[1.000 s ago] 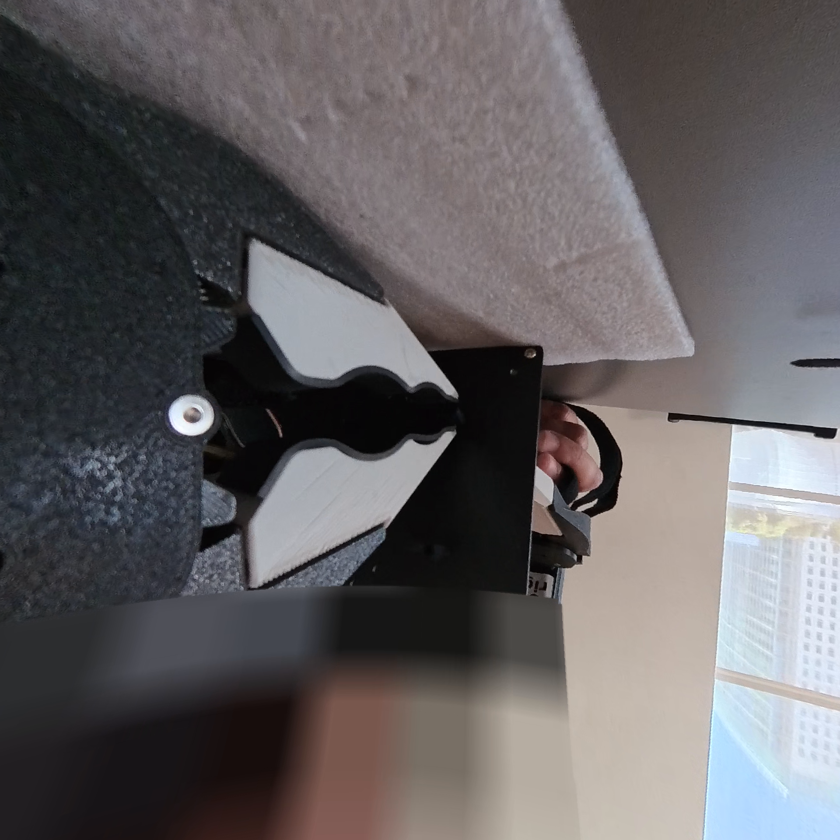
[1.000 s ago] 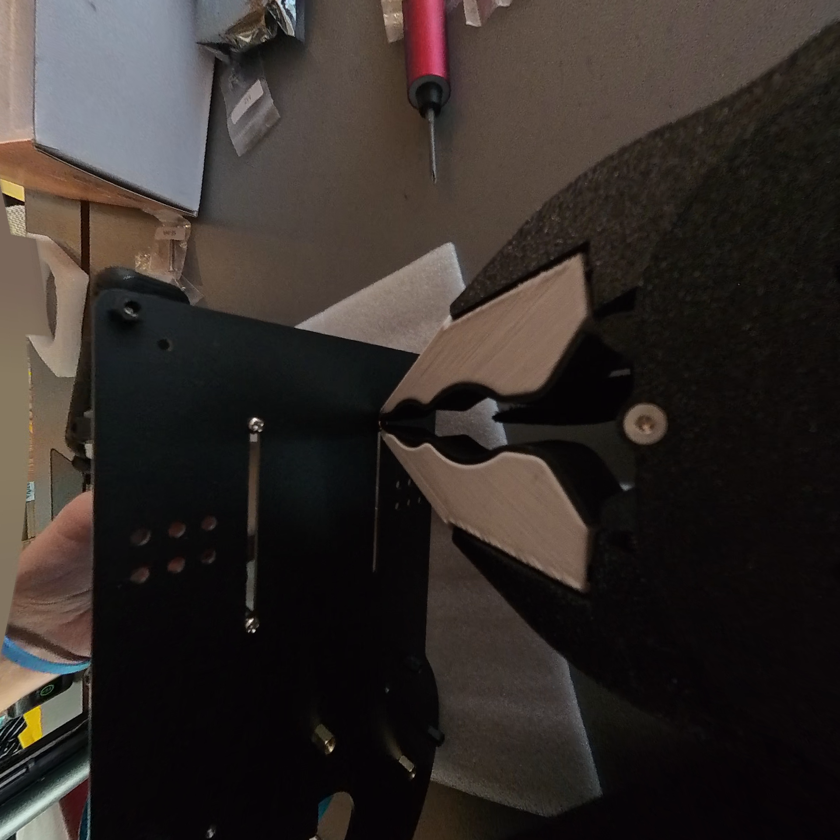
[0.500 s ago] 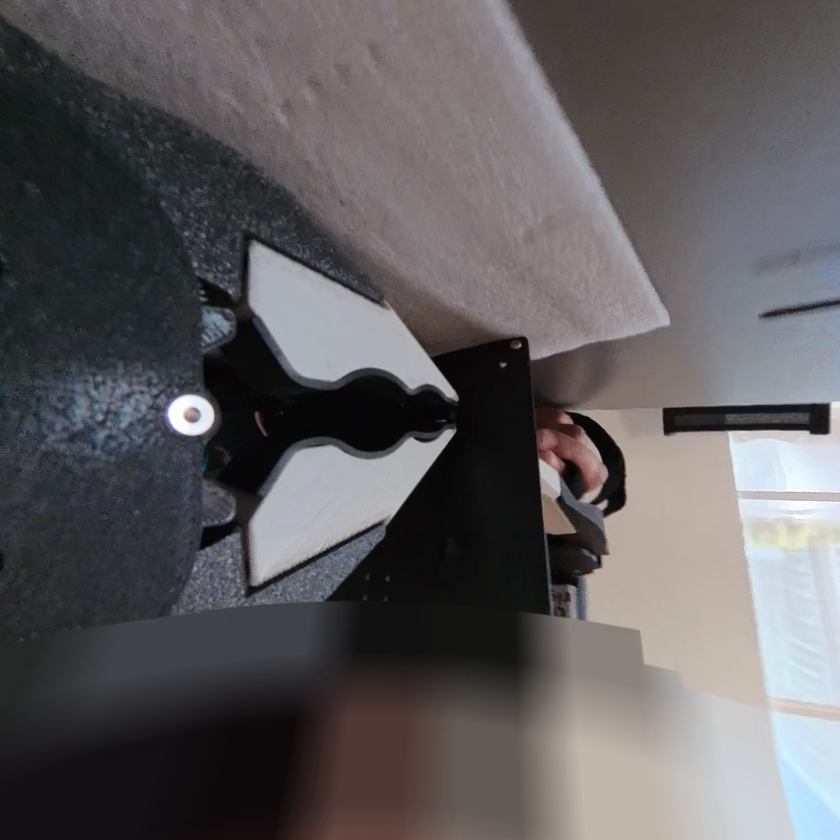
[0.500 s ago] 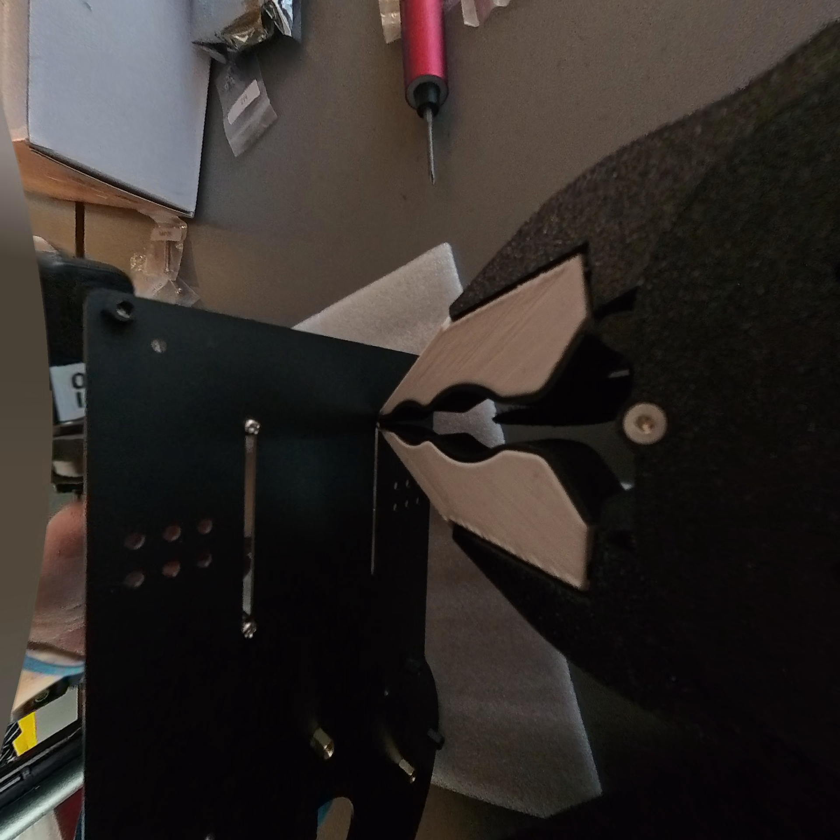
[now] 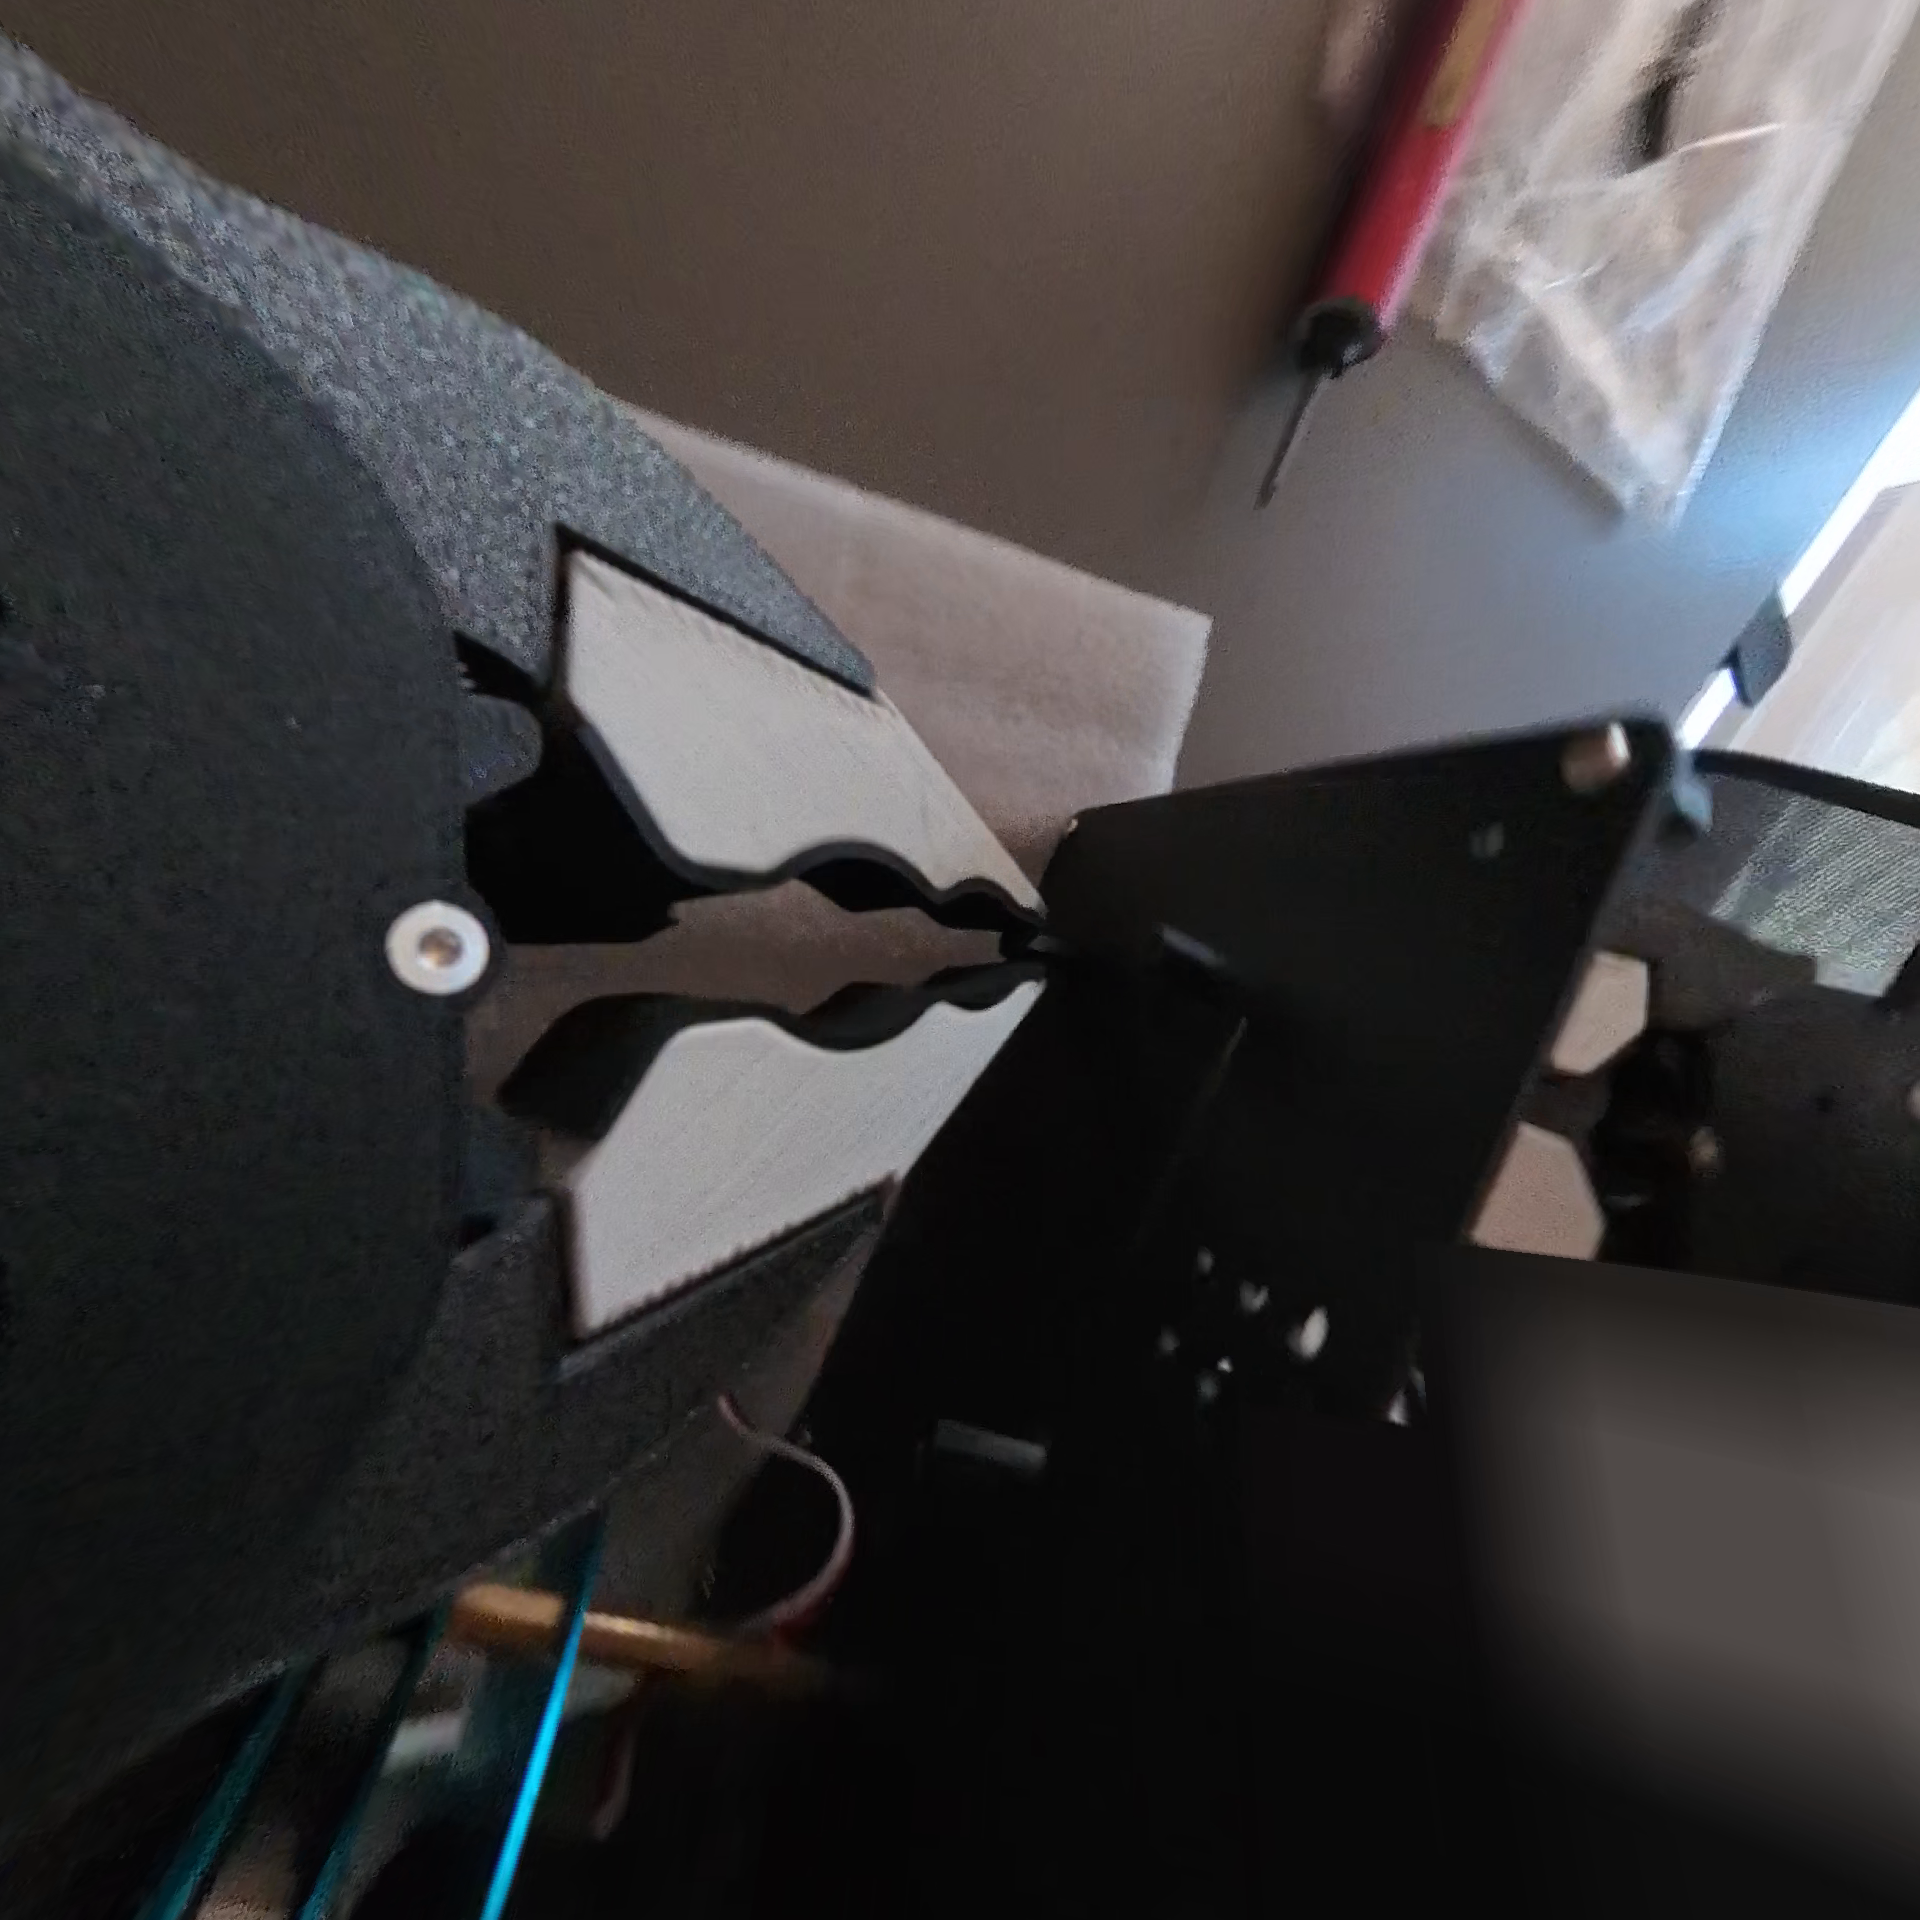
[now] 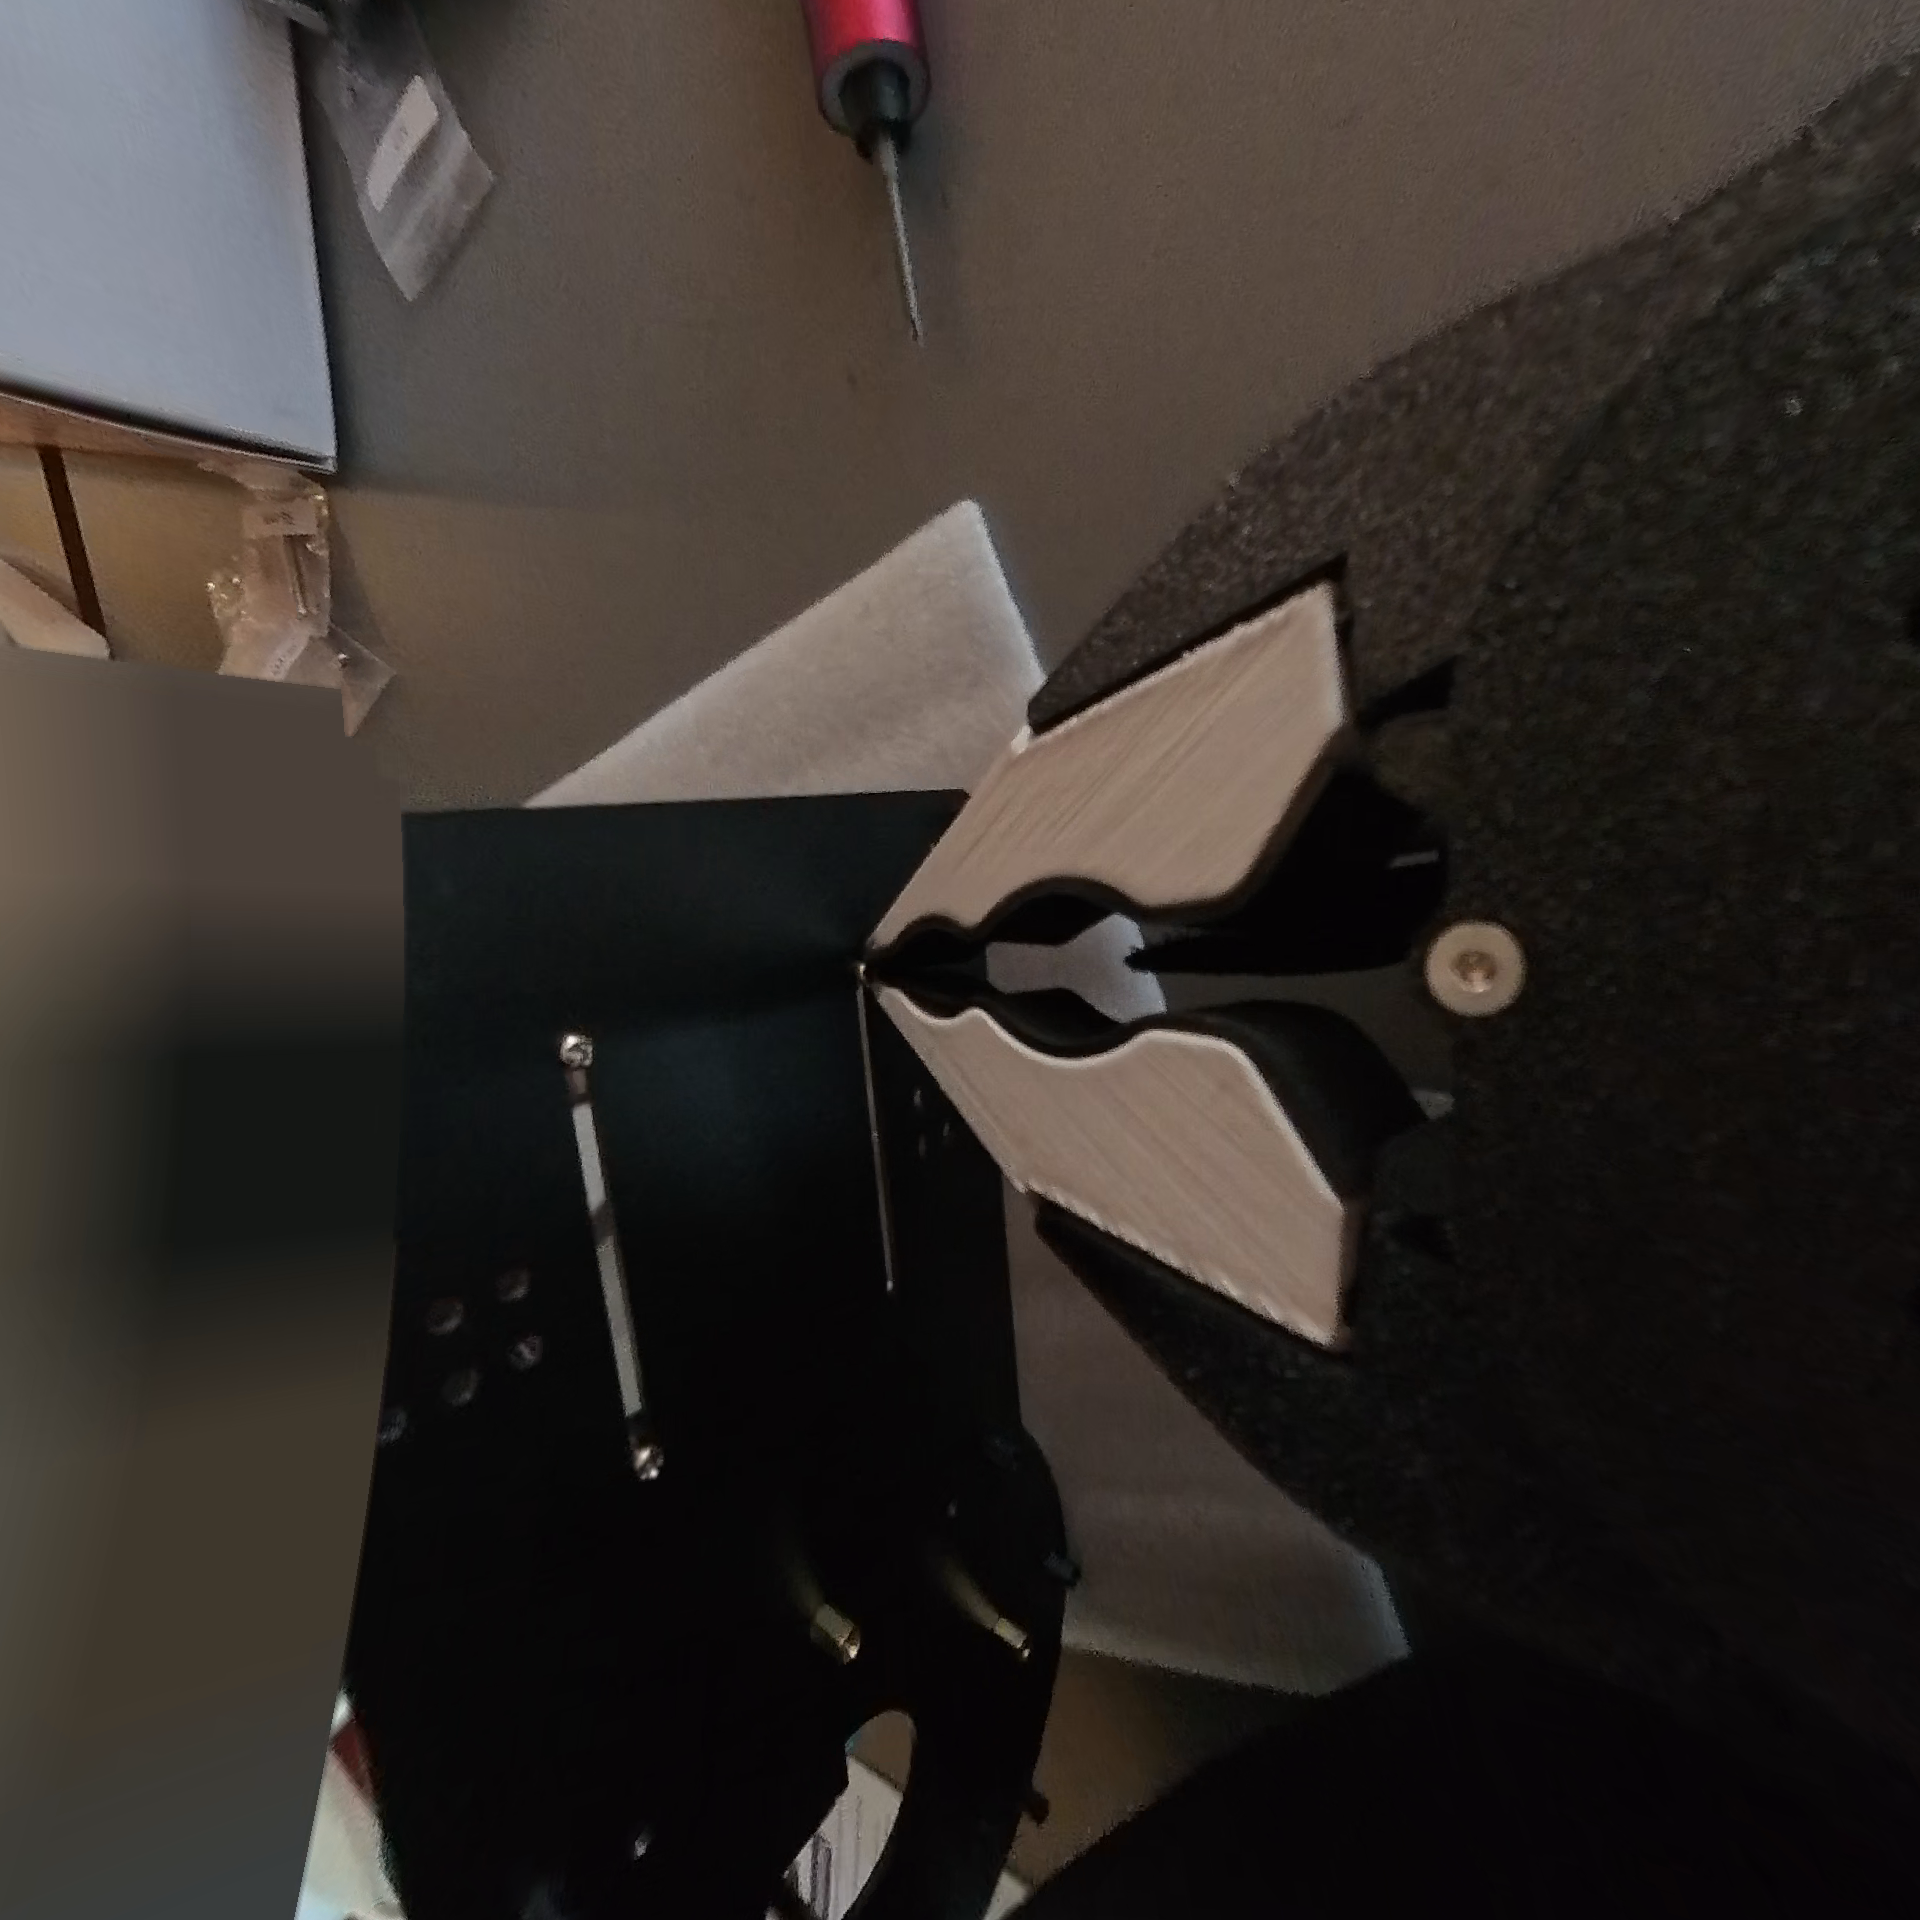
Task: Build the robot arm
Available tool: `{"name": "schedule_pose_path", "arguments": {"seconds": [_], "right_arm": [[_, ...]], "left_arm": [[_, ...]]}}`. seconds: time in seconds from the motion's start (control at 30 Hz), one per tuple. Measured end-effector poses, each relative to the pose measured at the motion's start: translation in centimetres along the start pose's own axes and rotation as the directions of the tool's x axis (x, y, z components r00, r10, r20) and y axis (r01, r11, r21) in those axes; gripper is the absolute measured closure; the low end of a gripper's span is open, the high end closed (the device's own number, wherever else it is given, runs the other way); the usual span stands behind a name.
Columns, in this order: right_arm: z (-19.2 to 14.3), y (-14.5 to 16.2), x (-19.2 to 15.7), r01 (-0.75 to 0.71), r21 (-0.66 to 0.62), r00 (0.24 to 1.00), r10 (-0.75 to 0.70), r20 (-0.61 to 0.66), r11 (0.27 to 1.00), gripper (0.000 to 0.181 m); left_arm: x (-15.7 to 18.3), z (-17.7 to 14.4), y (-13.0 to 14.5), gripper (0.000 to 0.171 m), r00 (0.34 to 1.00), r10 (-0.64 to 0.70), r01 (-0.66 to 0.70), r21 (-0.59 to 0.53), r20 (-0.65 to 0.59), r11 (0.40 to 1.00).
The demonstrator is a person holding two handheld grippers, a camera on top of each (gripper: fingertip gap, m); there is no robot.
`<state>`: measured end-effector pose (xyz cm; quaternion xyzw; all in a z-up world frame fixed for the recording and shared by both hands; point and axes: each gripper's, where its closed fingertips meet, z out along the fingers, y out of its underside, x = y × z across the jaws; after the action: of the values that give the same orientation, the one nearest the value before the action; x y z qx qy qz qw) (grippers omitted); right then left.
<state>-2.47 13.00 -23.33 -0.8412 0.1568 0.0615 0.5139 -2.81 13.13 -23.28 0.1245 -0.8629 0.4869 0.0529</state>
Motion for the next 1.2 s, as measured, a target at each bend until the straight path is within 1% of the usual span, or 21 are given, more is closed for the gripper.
{"name": "schedule_pose_path", "arguments": {"seconds": [0.07,0.1,0.13,0.2,0.23,0.27,0.3,0.37,0.43,0.47,0.5,0.53,0.57,0.6,0.63,0.73,0.83,0.9,0.97,1.1,1.2], "right_arm": [[0.0,0.0,0.0,-0.032,0.002,0.999,0.032,0.008,0.999,0.181],[0.0,0.0,0.0,-0.051,0.003,0.999,0.051,0.011,0.999,0.181],[0.0,0.0,0.0,-0.064,0.005,0.998,0.064,0.014,0.998,0.181],[0.0,0.0,0.0,-0.076,0.006,0.997,0.076,0.017,0.997,0.181],[0.0,0.1,0.0,-0.077,0.006,0.997,0.077,0.017,0.997,0.181],[0.0,0.1,-0.1,-0.076,0.006,0.997,0.075,0.018,0.997,0.181],[0.0,0.1,-0.1,-0.072,0.006,0.997,0.072,0.015,0.997,0.181],[0.0,0.0,-0.1,-0.057,0.008,0.998,0.057,0.005,0.998,0.181],[0.1,0.0,-0.1,-0.043,0.008,0.999,0.043,-0.007,0.999,0.181],[0.1,0.1,-0.1,-0.038,0.006,0.999,0.039,-0.012,0.999,0.181],[0.1,0.1,-0.1,-0.035,0.006,0.999,0.035,-0.016,0.999,0.181],[0.1,0.0,0.0,-0.032,0.007,0.999,0.032,-0.022,0.999,0.181],[0.1,0.0,0.0,-0.026,0.008,0.999,0.026,-0.032,1.0,0.181],[0.1,0.1,0.0,-0.018,0.006,0.999,0.018,-0.043,1.0,0.181],[0.1,0.1,0.1,-0.02,0.007,0.998,0.02,-0.056,1.0,0.181],[0.1,0.2,0.1,-0.028,0.009,0.994,0.029,-0.104,1.0,0.181],[0.2,0.4,0.2,-0.02,0.005,0.989,0.021,-0.144,1.0,0.181],[0.1,0.4,0.4,-0.028,0.007,0.989,0.028,-0.148,1.0,0.181],[0.1,0.3,0.5,-0.035,0.012,0.989,0.036,-0.146,0.999,0.181],[-0.6,0.1,0.5,-0.023,0.035,0.99,0.027,-0.136,0.999,0.181],[-1.0,0.0,-0.3,0.008,0.05,0.995,-0.003,-0.095,0.999,0.181]], "left_arm": [[0.0,0.1,0.2,0.167,0.985,0.161,-0.159,-0.033,0.06,0.987],[-0.1,0.1,0.2,0.167,0.964,0.251,-0.247,-0.047,0.092,0.968],[-0.1,0.1,0.2,0.167,0.927,0.352,-0.347,-0.064,0.126,0.936],[-0.3,0.1,0.2,0.167,0.82,0.54,-0.529,-0.111,0.191,0.842],[-0.4,0.1,0.2,0.167,0.781,0.588,-0.574,-0.127,0.209,0.809],[-0.4,0.1,0.2,0.167,0.762,0.611,-0.596,-0.135,0.217,0.791],[-0.4,0.1,0.2,0.167,0.771,0.6,-0.585,-0.136,0.212,0.799],[-0.3,0.0,0.3,0.166,0.867,0.469,-0.455,-0.118,0.17,0.883],[0.0,-0.2,0.6,0.163,0.963,0.252,-0.243,-0.095,0.093,0.965],[-0.1,-0.4,0.5,0.158,0.991,0.122,-0.117,-0.078,0.059,0.99],[-0.1,-0.7,0.3,0.158,1.0,-0.028,0.029,-0.049,0.013,0.998],[0.0,-0.9,0.1,0.157,0.981,-0.187,0.185,-0.037,-0.054,0.982],[-0.1,-1.0,0.1,0.153,0.938,-0.33,0.328,-0.039,-0.103,0.944],[-0.3,-1.1,0.1,0.151,0.888,-0.437,0.436,-0.04,-0.144,0.899],[-0.2,-1.1,0.1,0.152,0.844,-0.503,0.503,-0.048,-0.186,0.863],[0.0,-0.7,0.8,0.157,0.746,-0.621,0.622,-0.083,-0.241,0.779],[-0.3,-0.4,0.0,0.159,0.643,-0.707,0.725,-0.063,-0.296,0.686],[-0.5,-0.2,0.0,0.164,0.6,-0.735,0.757,-0.073,-0.316,0.649],[-0.1,-0.2,0.0,0.163,0.562,-0.752,0.774,-0.101,-0.345,0.625],[-0.3,-0.3,-0.2,0.164,0.559,-0.75,0.777,-0.094,-0.352,0.623],[-0.3,-0.3,-0.2,0.164,0.565,-0.748,0.775,-0.087,-0.349,0.626]]}}
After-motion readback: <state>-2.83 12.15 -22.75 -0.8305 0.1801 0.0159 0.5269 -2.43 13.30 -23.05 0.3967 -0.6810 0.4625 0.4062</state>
